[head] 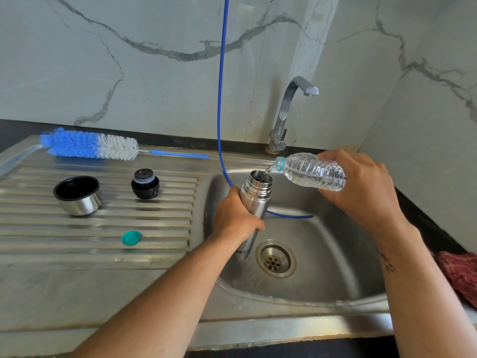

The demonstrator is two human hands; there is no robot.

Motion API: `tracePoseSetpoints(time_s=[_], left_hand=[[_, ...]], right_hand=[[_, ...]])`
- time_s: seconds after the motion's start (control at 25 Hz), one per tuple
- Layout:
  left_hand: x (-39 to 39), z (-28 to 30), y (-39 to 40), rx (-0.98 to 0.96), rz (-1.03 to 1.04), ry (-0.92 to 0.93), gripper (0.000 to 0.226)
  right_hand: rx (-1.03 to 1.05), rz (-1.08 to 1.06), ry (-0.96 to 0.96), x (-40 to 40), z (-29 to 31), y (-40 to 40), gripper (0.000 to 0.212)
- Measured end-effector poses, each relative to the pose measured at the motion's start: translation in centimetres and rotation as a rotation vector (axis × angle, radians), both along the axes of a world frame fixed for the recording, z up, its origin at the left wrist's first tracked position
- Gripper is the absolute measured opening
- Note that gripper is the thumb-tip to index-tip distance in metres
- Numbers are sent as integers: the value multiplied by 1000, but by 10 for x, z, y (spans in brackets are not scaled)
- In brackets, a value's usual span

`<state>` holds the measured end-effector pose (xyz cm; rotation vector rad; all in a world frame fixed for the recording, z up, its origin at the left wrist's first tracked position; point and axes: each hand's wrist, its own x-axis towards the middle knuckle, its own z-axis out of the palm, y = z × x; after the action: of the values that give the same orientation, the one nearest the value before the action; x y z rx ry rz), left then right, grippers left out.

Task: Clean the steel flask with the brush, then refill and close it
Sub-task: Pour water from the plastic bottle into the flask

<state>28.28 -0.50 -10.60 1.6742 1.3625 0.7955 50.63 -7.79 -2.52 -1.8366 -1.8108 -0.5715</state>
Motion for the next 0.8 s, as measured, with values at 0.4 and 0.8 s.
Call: tracePoseSetpoints(time_s=[0.4,0.8], left_hand=[[-1,1,0,-14,-8,-18,66],[-1,0,0,-15,-7,-11,67]], right_hand=[[10,-12,-11,0,0,0,51],[30,-19,-20,1,1,1,51]])
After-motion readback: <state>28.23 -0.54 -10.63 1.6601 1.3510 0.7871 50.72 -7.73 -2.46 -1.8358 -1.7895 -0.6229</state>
